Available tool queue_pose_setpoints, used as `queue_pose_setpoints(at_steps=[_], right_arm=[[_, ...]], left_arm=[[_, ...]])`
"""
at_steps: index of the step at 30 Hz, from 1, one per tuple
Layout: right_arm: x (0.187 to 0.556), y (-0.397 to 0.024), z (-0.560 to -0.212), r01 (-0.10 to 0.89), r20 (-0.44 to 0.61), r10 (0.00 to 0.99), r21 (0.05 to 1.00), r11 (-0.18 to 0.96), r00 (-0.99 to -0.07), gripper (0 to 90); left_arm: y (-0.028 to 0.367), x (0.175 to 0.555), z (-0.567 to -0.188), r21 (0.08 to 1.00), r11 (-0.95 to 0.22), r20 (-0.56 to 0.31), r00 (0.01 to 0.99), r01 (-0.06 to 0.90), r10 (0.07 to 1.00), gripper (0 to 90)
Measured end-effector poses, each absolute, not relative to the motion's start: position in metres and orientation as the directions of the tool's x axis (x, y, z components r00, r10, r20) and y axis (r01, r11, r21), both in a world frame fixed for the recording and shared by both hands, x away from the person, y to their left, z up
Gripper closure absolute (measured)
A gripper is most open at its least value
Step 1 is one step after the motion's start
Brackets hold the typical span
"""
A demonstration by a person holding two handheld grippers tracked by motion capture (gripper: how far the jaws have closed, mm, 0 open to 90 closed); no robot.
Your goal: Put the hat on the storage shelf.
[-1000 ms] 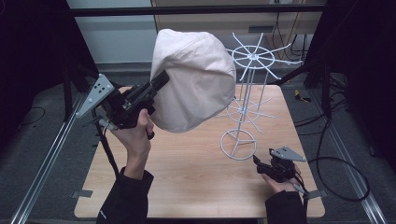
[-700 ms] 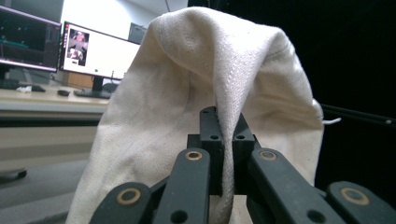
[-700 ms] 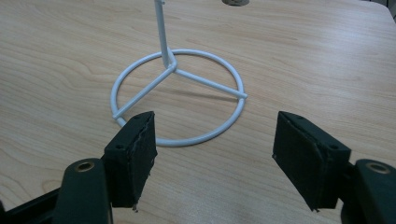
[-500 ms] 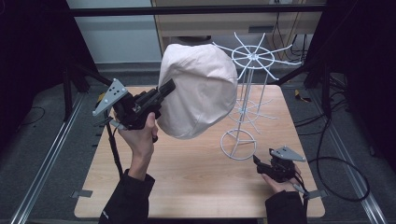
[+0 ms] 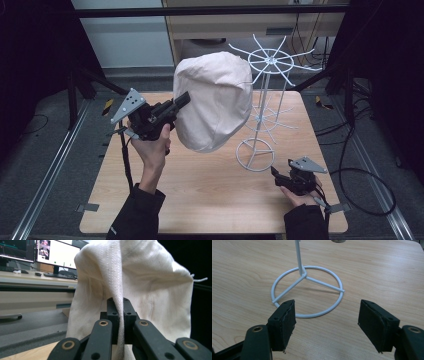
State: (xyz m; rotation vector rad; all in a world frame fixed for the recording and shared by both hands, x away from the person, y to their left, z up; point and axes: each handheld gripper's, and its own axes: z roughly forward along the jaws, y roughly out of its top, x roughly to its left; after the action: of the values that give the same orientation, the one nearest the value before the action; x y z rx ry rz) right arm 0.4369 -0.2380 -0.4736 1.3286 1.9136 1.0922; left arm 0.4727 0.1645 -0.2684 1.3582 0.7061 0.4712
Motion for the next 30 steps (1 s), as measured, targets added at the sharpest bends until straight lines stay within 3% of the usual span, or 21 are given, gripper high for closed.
queue_pose_setpoints(at_steps=[30], right_arm=[[0.438, -0.238, -0.475, 0.478, -0.001, 0.935, 0.859, 0.183, -0.356, 30.2]], left_arm=[[0.140, 0.483, -0.304, 0.986, 0.047, -0.147, 0.716, 0.158, 0.683, 85.1]])
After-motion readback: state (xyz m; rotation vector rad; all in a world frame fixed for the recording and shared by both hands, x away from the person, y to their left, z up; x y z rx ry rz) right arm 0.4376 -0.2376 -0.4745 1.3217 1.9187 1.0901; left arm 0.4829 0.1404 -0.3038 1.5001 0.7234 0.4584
